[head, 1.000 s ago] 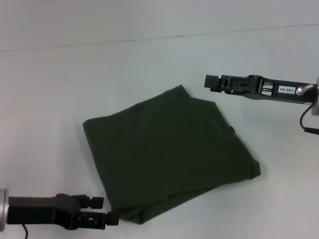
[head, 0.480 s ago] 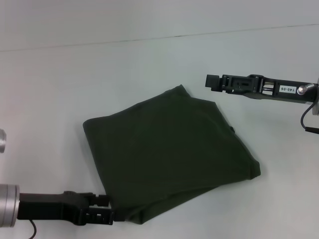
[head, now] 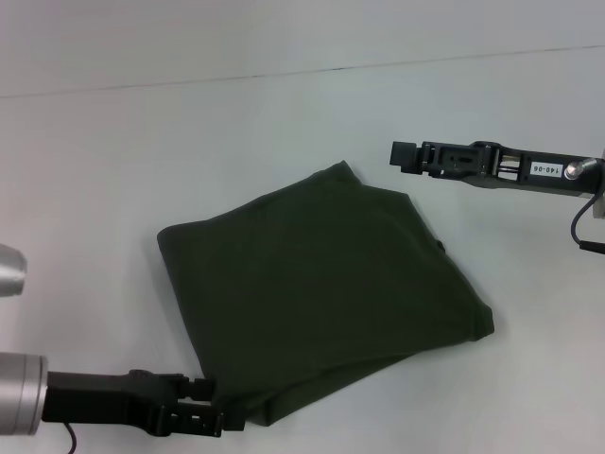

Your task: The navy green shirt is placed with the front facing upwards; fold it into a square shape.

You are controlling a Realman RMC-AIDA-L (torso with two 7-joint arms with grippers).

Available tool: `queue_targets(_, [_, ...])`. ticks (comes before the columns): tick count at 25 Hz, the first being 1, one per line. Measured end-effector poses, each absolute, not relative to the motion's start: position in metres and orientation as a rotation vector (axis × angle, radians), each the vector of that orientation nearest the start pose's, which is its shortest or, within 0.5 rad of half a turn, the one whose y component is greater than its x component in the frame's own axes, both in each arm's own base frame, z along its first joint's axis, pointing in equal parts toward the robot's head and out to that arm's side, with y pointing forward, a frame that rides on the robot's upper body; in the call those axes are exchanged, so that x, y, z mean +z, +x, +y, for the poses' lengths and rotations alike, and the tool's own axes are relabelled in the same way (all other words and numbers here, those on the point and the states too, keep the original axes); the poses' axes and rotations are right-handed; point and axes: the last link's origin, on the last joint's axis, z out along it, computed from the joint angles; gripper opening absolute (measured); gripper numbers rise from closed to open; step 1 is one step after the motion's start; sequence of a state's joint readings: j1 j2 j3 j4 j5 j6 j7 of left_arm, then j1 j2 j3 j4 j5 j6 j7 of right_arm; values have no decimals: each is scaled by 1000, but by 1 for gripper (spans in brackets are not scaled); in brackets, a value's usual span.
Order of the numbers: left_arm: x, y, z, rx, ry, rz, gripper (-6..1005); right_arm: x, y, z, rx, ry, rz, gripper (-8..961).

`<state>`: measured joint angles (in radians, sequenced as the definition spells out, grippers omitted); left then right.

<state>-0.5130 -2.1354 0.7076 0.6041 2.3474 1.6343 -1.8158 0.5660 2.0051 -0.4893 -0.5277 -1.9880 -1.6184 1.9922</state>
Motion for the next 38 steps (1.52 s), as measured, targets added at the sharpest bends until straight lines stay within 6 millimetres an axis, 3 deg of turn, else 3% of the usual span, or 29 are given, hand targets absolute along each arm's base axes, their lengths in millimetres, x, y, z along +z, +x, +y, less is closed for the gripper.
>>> queue_targets(19, [-55, -281, 281, -370, -2826, -1455, 927, 33, 273, 339, 1046, -2378, 1554, 684])
queue_targets(24, [-54, -287, 288, -321, -2744, -1511, 775, 33, 273, 339, 1052, -2373, 1555, 693])
queue_targets(38, [-54, -286, 291, -307, -2737, -1516, 186, 33, 273, 339, 1055, -2371, 1554, 716])
